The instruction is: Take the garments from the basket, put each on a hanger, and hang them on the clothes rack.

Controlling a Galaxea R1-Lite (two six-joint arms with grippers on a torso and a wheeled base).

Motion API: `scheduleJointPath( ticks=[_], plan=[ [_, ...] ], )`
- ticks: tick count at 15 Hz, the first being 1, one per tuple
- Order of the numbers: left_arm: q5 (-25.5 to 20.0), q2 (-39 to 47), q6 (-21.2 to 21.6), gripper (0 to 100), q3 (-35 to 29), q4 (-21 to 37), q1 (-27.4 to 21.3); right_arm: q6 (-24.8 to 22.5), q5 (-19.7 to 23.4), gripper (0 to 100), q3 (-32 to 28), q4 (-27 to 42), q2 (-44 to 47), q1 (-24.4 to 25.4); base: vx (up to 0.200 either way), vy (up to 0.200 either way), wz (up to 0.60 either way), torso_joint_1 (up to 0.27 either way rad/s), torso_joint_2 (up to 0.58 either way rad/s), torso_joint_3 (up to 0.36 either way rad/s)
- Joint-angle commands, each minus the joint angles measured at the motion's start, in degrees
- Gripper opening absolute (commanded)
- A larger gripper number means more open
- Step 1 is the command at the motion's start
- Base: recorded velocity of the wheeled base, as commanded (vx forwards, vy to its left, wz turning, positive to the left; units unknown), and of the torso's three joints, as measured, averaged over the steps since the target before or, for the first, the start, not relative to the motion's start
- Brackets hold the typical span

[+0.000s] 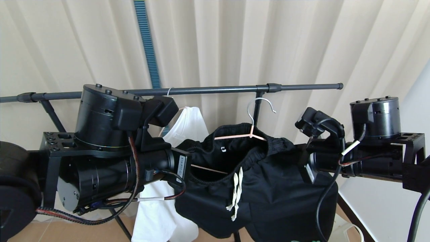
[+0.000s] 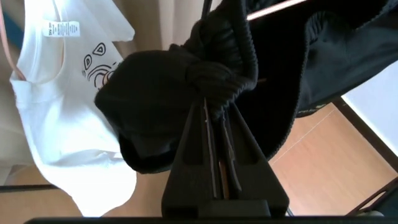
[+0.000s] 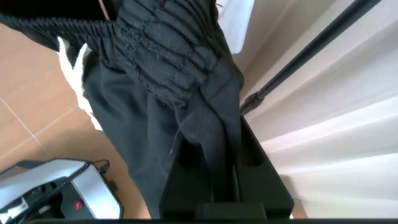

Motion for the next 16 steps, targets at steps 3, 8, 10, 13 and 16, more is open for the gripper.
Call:
scheduleJointPath(
  ticks=[3, 8, 10, 13, 16],
  plan=[
    [0.02, 2.47, -4.56, 0, -1.45, -0.08, -0.35, 2.06, 1.02, 0, 0.74, -1.80, -0.31, -0.05, 0.000, 0.000, 0.00, 0.000, 0.00, 0.000],
    [3.45, 2.82, -12.73, 0, -11.20, -0.08, 1.94, 1.18, 2.34, 0, 2.23, -1.71, -1.45, -0.05, 0.000, 0.000, 0.00, 0.000, 0.00, 0.000],
    [4.94, 3.35, -13.26, 0, -13.14, -0.08, 2.03, -1.37, 3.04, 0, 3.46, -1.71, -2.50, -0.05, 0.000, 0.000, 0.00, 0.000, 0.00, 0.000],
    [9.51, 5.20, -13.09, 0, -14.10, -0.08, 1.67, -5.24, 7.53, 0, 5.92, -1.71, -5.84, 0.04, 0.000, 0.000, 0.00, 0.000, 0.00, 0.000],
    [9.69, 4.93, -12.38, 0, -13.84, 0.53, -0.96, -4.62, 6.91, 0, 5.22, -1.71, -5.58, 2.32, 0.000, 0.000, 0.00, 0.000, 0.00, 0.000]
  ],
)
